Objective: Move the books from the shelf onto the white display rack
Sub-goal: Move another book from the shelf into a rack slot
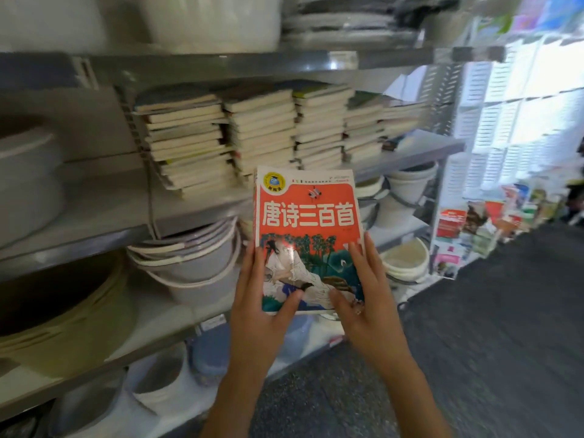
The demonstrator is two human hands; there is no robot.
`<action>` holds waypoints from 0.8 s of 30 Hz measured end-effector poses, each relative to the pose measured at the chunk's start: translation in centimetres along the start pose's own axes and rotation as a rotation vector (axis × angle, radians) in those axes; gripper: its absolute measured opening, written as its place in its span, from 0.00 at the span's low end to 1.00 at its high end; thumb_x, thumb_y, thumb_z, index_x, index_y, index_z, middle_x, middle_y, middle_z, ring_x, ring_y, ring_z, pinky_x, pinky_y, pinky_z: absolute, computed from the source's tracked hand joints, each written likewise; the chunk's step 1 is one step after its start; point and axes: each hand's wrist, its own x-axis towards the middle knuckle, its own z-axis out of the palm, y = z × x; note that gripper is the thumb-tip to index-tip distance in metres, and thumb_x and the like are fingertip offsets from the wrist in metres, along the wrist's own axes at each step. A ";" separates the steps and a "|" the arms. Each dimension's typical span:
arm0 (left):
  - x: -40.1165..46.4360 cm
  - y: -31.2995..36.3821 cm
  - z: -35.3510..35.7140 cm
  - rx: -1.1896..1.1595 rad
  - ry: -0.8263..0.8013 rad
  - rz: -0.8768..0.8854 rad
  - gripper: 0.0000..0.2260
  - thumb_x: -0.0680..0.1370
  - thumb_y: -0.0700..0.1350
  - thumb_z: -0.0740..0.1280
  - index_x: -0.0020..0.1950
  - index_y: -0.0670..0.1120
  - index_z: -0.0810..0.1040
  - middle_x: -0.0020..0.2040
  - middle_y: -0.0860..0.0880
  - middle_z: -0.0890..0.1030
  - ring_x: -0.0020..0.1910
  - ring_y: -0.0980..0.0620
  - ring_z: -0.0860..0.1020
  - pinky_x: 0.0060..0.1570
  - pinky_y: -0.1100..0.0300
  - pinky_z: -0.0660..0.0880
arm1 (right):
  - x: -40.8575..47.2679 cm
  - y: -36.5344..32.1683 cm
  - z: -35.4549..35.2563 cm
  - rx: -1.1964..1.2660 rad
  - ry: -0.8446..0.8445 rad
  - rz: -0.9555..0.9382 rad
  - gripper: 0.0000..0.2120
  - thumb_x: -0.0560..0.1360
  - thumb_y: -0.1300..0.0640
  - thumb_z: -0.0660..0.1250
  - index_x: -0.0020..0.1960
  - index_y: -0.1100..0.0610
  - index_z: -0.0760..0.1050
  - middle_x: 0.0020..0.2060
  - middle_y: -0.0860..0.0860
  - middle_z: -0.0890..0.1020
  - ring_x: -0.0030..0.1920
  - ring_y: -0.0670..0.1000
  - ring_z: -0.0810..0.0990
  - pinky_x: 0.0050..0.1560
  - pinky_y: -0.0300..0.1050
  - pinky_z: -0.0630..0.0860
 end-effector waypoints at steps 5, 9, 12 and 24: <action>-1.8 4.6 7.3 -0.101 -0.095 0.049 0.40 0.73 0.58 0.70 0.80 0.51 0.57 0.80 0.61 0.58 0.77 0.62 0.59 0.70 0.67 0.65 | -3.2 2.4 -8.2 -0.086 0.119 0.098 0.36 0.77 0.59 0.70 0.79 0.49 0.56 0.79 0.39 0.48 0.76 0.34 0.50 0.60 0.21 0.64; -2.2 8.0 12.6 -0.157 -0.221 0.093 0.39 0.73 0.60 0.69 0.80 0.50 0.58 0.80 0.57 0.58 0.78 0.62 0.57 0.72 0.69 0.60 | -4.8 3.7 -13.7 -0.132 0.238 0.168 0.36 0.73 0.48 0.67 0.77 0.44 0.55 0.78 0.37 0.47 0.74 0.29 0.51 0.59 0.18 0.62; -2.2 10.0 16.9 -0.231 -0.295 0.102 0.38 0.73 0.59 0.69 0.79 0.53 0.57 0.80 0.53 0.59 0.78 0.60 0.58 0.73 0.63 0.63 | -5.6 5.0 -17.4 -0.160 0.313 0.206 0.36 0.73 0.49 0.67 0.77 0.43 0.55 0.79 0.39 0.48 0.77 0.37 0.53 0.60 0.19 0.63; 1.3 15.6 37.8 -0.467 -0.493 0.144 0.39 0.71 0.55 0.74 0.77 0.50 0.59 0.78 0.55 0.61 0.76 0.67 0.57 0.70 0.73 0.59 | -3.1 14.7 -32.2 -0.315 0.550 0.291 0.35 0.74 0.53 0.69 0.77 0.47 0.59 0.79 0.41 0.52 0.77 0.40 0.56 0.66 0.27 0.64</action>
